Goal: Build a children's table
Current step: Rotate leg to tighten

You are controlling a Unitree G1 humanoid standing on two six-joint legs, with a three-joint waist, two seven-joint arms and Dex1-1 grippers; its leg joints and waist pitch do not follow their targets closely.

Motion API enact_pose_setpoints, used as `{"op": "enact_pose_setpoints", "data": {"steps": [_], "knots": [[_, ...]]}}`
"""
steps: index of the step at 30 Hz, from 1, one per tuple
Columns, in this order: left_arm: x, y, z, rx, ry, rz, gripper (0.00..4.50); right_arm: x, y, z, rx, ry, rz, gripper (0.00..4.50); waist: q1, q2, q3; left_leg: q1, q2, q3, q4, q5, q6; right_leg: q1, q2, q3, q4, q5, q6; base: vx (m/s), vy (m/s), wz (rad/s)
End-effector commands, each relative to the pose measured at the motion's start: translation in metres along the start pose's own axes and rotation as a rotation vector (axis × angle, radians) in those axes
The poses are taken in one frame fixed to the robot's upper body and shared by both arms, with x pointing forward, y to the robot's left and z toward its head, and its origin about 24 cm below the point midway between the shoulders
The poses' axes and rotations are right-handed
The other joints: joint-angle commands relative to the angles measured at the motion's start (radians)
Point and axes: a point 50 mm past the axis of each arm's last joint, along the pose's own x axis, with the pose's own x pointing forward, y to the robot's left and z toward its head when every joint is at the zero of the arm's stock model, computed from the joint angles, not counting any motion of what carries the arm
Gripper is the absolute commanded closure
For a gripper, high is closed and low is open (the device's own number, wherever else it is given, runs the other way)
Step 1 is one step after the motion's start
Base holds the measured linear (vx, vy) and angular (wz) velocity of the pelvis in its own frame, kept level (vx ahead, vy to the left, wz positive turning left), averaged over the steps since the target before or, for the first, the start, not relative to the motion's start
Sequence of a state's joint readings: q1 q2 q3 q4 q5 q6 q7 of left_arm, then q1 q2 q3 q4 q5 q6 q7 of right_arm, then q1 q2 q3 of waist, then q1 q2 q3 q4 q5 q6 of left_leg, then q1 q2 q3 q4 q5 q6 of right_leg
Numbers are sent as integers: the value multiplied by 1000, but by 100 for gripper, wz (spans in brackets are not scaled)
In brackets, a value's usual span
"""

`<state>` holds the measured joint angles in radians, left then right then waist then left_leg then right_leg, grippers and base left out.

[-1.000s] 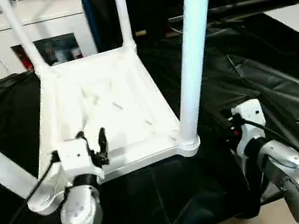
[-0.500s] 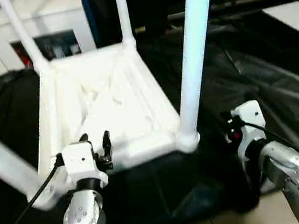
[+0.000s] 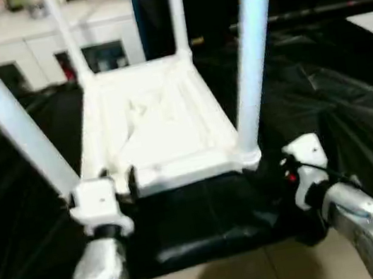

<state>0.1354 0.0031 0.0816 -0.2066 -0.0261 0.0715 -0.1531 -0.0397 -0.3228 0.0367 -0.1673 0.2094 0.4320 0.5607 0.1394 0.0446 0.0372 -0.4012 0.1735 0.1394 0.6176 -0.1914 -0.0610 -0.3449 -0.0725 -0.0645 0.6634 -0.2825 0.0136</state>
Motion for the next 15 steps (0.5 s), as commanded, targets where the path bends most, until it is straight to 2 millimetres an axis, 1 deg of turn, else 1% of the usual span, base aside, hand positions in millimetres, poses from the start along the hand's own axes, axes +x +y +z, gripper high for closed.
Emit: {"op": "enact_pose_setpoints", "data": {"steps": [1,2,3,4,5,6,7,8,9,10,11,12,13,14,15], "knots": [[-5,2,5,-18,-19,-25,115,1,7,9,-20,-31,94,0,-8,-9,-37,17,62,-27,-100,-292,0,14,-75,49,-113,-128,-131,0,0,0],[-9,3,5,-27,-12,-28,107,2,9,10,-26,-29,139,0,-7,-19,-39,16,63,-25,-102,-278,8,17,-76,47,-114,-111,-130,0,0,0],[-16,5,4,-17,0,-21,107,4,12,10,-44,-22,188,0,-7,-32,-39,13,63,-23,-103,-271,15,18,-77,47,-113,-104,-130,0,0,0],[-21,6,4,-8,8,-16,96,6,14,10,-55,-17,218,0,-5,-22,-43,12,65,-24,-102,-239,28,19,-80,45,-108,-64,-133,0,0,0],[-27,7,3,-10,7,-1,82,8,15,10,-53,-14,239,0,-8,-18,-43,14,66,-23,-102,-230,30,17,-79,45,-110,-48,-133,0,0,0],[-27,7,3,-10,7,-1,67,8,15,10,-53,-14,239,0,-6,-34,-42,16,66,-20,-102,-219,39,15,-79,46,-110,-26,-138,0,0,0],[-33,11,4,-5,0,34,61,11,14,10,-51,-17,245,0,-7,-46,-39,21,65,-14,-101,-226,38,9,-76,48,-116,-27,-137,0,0,0],[-43,14,5,-15,-11,79,53,16,14,11,-26,-27,246,0,-3,-56,-37,20,66,-12,-104,-231,39,12,-80,49,-117,-36,-141,0,0,0],[-45,15,6,-17,-13,91,53,17,13,12,-19,-30,247,0,0,-55,-37,19,66,-13,-102,-232,41,12,-84,49,-113,-37,-148,0,0,0],[-47,16,6,-16,-18,103,42,18,13,12,-16,-35,246,0,4,-50,-38,20,66,-11,-104,-224,38,12,-83,49,-117,-37,-138,0,0,0],[-50,18,8,-13,-28,126,32,20,14,13,-10,-44,245,0,8,-52,-39,26,68,-10,-103,-225,34,8,-80,50,-119,-31,-135,0,0,0],[-52,21,10,-7,-40,147,18,23,15,16,1,-64,261,0,9,-66,-37,26,68,-10,-107,-234,25,11,-78,50,-120,-23,-129,0,0,0],[-52,23,11,-2,-47,159,18,25,17,17,5,-77,273,0,14,-63,-38,29,68,-10,-107,-235,20,9,-79,51,-116,-6,-127,0,0,0],[-51,25,13,5,-49,157,9,27,19,19,14,-88,282,0,17,-66,-36,29,68,-11,-108,-236,16,10,-77,50,-116,1,-120,0,0,0],[-47,27,14,12,-52,146,9,29,21,21,16,-97,293,0,20,-55,-36,31,68,-12,-109,-240,10,8,-77,51,-114,2,-116,0,0,0]]}}
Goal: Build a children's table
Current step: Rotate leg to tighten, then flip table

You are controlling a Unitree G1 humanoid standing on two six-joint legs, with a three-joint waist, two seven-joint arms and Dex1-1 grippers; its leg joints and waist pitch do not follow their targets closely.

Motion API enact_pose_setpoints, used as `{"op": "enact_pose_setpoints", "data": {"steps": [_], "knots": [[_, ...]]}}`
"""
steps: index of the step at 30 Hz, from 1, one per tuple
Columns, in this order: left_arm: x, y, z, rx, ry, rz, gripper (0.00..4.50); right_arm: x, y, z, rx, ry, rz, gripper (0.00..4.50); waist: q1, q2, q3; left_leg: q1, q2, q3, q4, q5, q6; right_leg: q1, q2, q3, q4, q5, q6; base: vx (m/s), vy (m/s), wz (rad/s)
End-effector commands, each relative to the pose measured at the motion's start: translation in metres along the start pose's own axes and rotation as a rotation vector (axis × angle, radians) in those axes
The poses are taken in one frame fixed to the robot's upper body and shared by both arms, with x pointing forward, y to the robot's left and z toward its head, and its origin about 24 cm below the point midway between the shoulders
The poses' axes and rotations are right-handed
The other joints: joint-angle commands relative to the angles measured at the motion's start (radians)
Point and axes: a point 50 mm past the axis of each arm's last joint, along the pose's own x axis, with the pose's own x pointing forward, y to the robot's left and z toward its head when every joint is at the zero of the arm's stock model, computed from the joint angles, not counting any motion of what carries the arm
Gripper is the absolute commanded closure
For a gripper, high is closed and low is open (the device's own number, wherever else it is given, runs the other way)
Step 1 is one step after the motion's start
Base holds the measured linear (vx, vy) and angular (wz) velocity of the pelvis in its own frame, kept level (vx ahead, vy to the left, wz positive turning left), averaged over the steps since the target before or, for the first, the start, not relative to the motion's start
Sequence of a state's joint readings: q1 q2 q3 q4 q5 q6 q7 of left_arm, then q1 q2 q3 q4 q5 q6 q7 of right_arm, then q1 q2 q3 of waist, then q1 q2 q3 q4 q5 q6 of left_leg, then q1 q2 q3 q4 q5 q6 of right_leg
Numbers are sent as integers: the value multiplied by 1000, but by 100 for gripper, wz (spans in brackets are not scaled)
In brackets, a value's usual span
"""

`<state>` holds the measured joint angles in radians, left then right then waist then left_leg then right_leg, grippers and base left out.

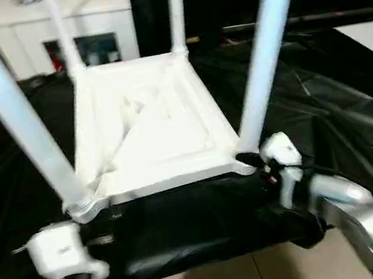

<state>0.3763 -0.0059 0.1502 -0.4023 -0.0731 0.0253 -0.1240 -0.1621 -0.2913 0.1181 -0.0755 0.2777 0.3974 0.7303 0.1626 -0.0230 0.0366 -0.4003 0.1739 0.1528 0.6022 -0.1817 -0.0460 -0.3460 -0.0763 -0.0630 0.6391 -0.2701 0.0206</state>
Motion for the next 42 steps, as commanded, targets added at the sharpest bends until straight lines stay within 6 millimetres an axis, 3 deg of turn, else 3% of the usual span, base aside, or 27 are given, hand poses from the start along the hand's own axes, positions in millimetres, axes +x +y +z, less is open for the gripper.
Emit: {"op": "enact_pose_setpoints", "data": {"steps": [1,2,3,4,5,6,8,10,11,12,14,16,18,19,21,22,25,42], "knots": [[7,0,9,5,-38,-13,4,2,0,4,-5,-25,15,0,2,8,-36,32,68,-24,-93,-258,-14,8,-72,50,-92,-16,-113,0,0,0],[15,1,11,8,-47,-30,4,4,1,5,-3,-33,24,0,8,15,-37,34,68,-26,-94,-260,-26,7,-72,50,-90,-12,-106,0,0,0],[15,1,11,8,-47,-30,4,4,1,5,-3,-33,24,0,8,14,-37,36,67,-25,-95,-267,-33,6,-71,50,-91,-12,-103,0,0,0],[29,2,14,1,-56,-61,4,6,2,6,-3,-37,28,0,9,19,-38,36,66,-27,-96,-275,-47,5,-70,50,-88,-7,-100,0,0,0],[33,2,15,0,-58,-73,4,7,2,6,-3,-38,29,0,8,15,-39,38,62,-25,-97,-284,-57,4,-69,51,-89,-16,-98,0,0,0],[37,2,15,-2,-60,-85,4,8,3,6,-1,-39,31,0,7,20,-40,35,62,-28,-98,-284,-62,7,-71,50,-86,-15,-99,0,0,0],[42,2,15,-3,-62,-98,4,9,3,6,0,-38,35,0,1,17,-40,33,63,-27,-99,-282,-69,10,-72,49,-86,-1,-97,0,0,0],[62,4,13,7,-35,-112,4,11,8,4,-10,-13,74,0,-1,30,-43,37,59,-25,-95,-283,-75,5,-69,51,-87,9,-93,0,0,0],[65,5,13,11,-24,-112,4,12,9,4,-9,-12,84,0,0,28,-45,43,59,-25,-94,-295,-79,3,-69,51,-87,-1,-94,0,0,0],[68,7,10,17,3,-93,4,12,11,4,-3,-10,97,0,-1,25,-44,38,59,-27,-96,-290,-78,6,-71,51,-85,4,-97,0,0,0],[70,10,8,21,25,-61,4,12,12,4,1,-11,111,0,-1,27,-45,35,63,-28,-98,-283,-77,9,-74,50,-83,19,-106,0,0,0],[72,16,4,32,72,-13,4,11,15,5,7,-10,143,0,-3,20,-46,35,63,-26,-96,-271,-70,11,-71,49,-81,42,-114,0,0,0],[73,18,2,13,83,11,4,11,15,6,6,-10,155,0,-1,23,-48,34,62,-25,-92,-244,-53,12,-74,50,-80,61,-123,0,0,0],[73,18,2,6,87,5,4,12,15,6,5,-9,154,0,-1,16,-48,33,62,-24,-92,-233,-48,13,-74,49,-81,69,-129,0,0,0],[76,18,2,-19,87,11,4,16,14,5,-1,-6,164,0,1,14,-48,32,63,-23,-92,-221,-38,13,-75,49,-80,73,-136,0,0,0],[76,18,2,-20,87,11,4,16,14,5,-1,-6,164,0,4,17,-47,35,62,-22,-91,-225,-37,10,-75,49,-80,59,-142,0,0,0],[76,20,4,-46,83,29,31,19,16,7,-6,-12,181,0,6,12,-46,33,64,-23,-93,-233,-36,11,-76,49,-82,34,-143,0,0,0],[74,16,7,-217,82,30,171,22,18,5,-8,-11,197,0,9,13,-46,32,63,-22,-94,-232,-45,12,-76,50,-82,40,-135,0,0,0]]}}
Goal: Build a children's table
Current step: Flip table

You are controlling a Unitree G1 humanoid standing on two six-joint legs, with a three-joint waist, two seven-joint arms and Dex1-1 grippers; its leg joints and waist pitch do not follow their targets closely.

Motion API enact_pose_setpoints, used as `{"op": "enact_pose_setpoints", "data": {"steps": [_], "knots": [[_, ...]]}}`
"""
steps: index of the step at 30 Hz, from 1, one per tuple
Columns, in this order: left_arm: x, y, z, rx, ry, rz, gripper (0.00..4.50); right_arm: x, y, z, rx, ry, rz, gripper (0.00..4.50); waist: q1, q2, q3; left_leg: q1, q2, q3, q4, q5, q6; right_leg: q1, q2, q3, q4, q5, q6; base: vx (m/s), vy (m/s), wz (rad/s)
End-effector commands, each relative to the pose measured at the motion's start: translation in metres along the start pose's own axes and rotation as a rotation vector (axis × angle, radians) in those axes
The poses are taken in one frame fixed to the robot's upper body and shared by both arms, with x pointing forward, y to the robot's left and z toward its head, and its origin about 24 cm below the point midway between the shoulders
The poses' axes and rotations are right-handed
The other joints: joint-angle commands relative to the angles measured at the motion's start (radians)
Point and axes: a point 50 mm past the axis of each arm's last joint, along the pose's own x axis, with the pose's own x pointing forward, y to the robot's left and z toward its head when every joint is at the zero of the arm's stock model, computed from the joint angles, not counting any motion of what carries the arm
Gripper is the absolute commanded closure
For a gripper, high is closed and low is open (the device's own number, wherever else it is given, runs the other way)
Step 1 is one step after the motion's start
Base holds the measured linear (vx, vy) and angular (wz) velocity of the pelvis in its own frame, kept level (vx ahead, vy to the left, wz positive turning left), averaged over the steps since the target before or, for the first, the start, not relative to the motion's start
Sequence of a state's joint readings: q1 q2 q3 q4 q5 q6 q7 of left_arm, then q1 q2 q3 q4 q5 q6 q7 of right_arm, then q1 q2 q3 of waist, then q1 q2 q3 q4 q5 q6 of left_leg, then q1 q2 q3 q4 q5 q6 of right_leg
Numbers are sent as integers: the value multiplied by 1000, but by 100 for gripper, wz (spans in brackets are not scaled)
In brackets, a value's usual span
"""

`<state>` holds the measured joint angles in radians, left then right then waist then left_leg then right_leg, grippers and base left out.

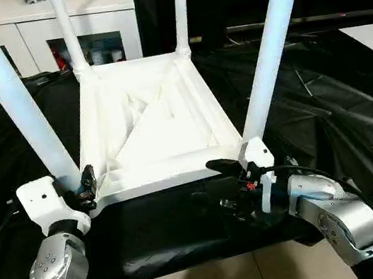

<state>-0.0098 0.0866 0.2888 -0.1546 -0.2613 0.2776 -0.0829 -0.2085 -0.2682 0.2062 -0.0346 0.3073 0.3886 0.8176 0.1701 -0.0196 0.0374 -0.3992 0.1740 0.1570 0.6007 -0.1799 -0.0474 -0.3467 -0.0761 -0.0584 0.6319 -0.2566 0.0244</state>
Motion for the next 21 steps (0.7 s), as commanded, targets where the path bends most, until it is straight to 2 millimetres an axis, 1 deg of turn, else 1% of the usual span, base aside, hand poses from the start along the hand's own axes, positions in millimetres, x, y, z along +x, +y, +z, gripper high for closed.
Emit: {"op": "enact_pose_setpoints", "data": {"steps": [1,3,7,9,10,11,12,14,15,16,17,19,20,21], "knots": [[0,-2,4,-38,-7,-6,185,1,-1,5,-23,-6,12,0,0,10,-46,31,62,-26,-93,-237,-43,12,-76,46,-77,20,-138,0,0,0],[1,-6,5,-99,-8,-13,199,1,0,4,-19,-5,12,0,0,10,-46,31,63,-26,-93,-236,-42,12,-77,46,-77,16,-139,0,0,0],[2,-11,6,-222,-7,-12,204,1,0,3,-6,-5,14,0,0,8,-46,30,62,-25,-92,-225,-38,14,-75,46,-76,26,-139,0,0,0],[2,-14,7,-313,-5,-5,204,1,0,2,3,-8,10,0,0,8,-46,30,62,-25,-91,-218,-35,14,-76,46,-75,30,-147,0,0,0],[2,-18,7,-401,-5,-7,204,1,0,2,4,-9,5,0,0,6,-47,28,62,-23,-89,-202,-30,16,-77,46,-73,41,-151,0,0,0],[2,-18,7,-401,-5,-7,204,1,0,2,4,-9,5,0,0,6,-47,28,62,-23,-88,-196,-27,15,-76,46,-73,45,-154,0,0,0],[3,-20,8,-444,-4,-9,204,1,0,2,5,-10,1,0,1,5,-45,27,59,-20,-86,-187,-20,15,-77,47,-75,40,-158,0,0,0],[4,-32,9,-573,8,-18,204,0,0,2,23,-21,-12,0,2,7,-46,26,61,-20,-84,-178,-21,16,-78,47,-73,41,-175,0,0,0],[4,-33,9,-578,9,-20,204,0,0,2,25,-22,-13,0,2,6,-46,25,61,-20,-85,-177,-20,17,-77,47,-73,41,-175,0,0,0],[5,-36,9,-589,12,-26,205,0,0,2,30,-25,-15,0,3,8,-48,28,60,-20,-83,-175,-20,14,-73,47,-71,51,-169,0,0,0],[5,-39,9,-602,18,-31,208,0,0,1,37,-29,-16,0,2,9,-49,26,60,-21,-84,-170,-20,16,-71,46,-70,60,-165,0,0,0],[5,-42,9,-590,24,-39,216,0,0,1,40,-33,-18,0,0,7,-47,25,59,-22,-85,-163,-21,18,-70,45,-72,78,-151,0,0,0],[5,-46,10,-580,33,-55,216,2,-4,3,48,-56,-64,0,-4,9,-48,28,60,-22,-84,-161,-28,17,-69,45,-72,91,-139,0,0,0],[5,-48,10,-575,38,-61,219,4,-9,5,73,-93,-122,0,-4,11,-49,28,60,-22,-84,-162,-29,15,-69,46,-72,93,-139,0,0,0]]}}
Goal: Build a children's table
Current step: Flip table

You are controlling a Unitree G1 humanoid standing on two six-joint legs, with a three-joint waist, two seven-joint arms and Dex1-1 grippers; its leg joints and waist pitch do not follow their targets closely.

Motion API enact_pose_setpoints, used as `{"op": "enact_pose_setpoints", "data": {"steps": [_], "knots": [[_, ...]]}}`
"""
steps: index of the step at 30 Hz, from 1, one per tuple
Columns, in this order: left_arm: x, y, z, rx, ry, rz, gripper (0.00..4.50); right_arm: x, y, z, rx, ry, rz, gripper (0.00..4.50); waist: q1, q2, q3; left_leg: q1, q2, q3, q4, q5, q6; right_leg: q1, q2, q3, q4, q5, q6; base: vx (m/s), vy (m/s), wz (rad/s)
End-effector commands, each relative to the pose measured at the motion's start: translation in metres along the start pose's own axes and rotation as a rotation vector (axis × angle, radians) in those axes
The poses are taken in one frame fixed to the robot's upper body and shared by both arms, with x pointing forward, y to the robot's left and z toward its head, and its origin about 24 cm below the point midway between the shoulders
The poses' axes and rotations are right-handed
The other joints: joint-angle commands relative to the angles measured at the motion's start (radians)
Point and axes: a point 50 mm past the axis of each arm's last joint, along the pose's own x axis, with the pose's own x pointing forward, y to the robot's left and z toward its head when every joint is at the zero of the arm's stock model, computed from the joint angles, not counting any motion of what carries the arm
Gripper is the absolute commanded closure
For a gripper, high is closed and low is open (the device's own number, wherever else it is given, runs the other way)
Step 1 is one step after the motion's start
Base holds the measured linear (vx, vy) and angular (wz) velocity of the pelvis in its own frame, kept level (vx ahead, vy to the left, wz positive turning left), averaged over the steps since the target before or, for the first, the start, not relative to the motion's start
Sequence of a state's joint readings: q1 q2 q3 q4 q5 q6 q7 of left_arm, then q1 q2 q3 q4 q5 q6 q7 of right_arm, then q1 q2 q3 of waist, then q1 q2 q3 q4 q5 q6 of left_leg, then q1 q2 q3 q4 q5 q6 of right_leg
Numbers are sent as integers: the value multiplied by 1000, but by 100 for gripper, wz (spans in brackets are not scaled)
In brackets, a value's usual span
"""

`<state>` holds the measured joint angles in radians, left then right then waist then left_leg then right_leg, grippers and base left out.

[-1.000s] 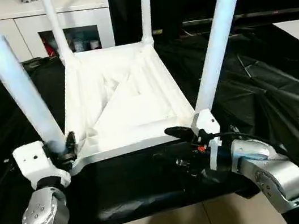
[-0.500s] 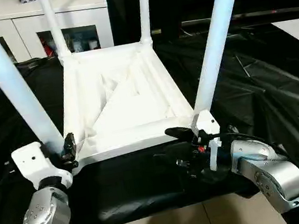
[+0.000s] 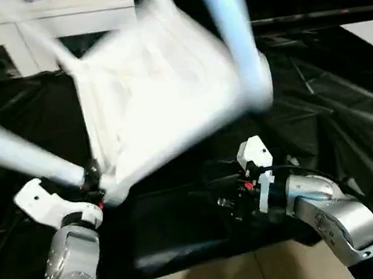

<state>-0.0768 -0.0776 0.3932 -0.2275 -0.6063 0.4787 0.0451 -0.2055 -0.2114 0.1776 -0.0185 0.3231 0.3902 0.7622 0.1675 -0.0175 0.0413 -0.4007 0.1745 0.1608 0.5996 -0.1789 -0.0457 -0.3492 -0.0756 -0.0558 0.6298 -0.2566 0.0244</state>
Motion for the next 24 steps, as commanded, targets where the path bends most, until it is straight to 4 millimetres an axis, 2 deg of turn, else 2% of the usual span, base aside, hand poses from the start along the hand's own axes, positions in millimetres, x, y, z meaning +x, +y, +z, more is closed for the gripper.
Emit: {"op": "enact_pose_setpoints", "data": {"steps": [1,3,8,14,19,20,24], "knots": [[2,-26,-4,-85,-5,-76,219,1,-11,7,37,-64,-99,0,-4,6,-52,30,59,-25,-85,-168,-35,18,-71,43,-70,85,-141,0,0,0],[2,-27,-4,-113,-3,-68,223,4,-15,9,103,-116,-148,0,-6,7,-52,32,59,-25,-86,-183,-41,18,-72,43,-70,61,-147,0,0,0],[3,-28,-3,-149,-1,-62,223,13,-25,11,269,-233,-236,0,-6,11,-54,33,59,-24,-87,-178,-55,17,-71,42,-68,81,-139,0,0,0],[2,-30,-5,-148,15,-65,223,31,-31,18,431,-333,-191,0,-11,14,-53,31,59,-25,-90,-182,-70,19,-71,42,-67,83,-123,0,0,0],[2,-31,-5,-147,23,-71,223,46,-29,25,470,-373,-118,0,-13,15,-56,31,59,-24,-87,-158,-71,20,-69,40,-64,124,-120,0,0,0],[2,-32,-6,-146,26,-75,223,54,-31,27,464,-365,-121,0,-14,17,-58,31,59,-23,-87,-156,-79,19,-70,39,-62,134,-122,0,0,0],[1,-33,-8,-142,36,-84,223,69,-36,29,476,-361,-169,0,-19,17,-57,33,58,-21,-89,-170,-91,18,-71,39,-63,104,-140,0,0,0]]}}
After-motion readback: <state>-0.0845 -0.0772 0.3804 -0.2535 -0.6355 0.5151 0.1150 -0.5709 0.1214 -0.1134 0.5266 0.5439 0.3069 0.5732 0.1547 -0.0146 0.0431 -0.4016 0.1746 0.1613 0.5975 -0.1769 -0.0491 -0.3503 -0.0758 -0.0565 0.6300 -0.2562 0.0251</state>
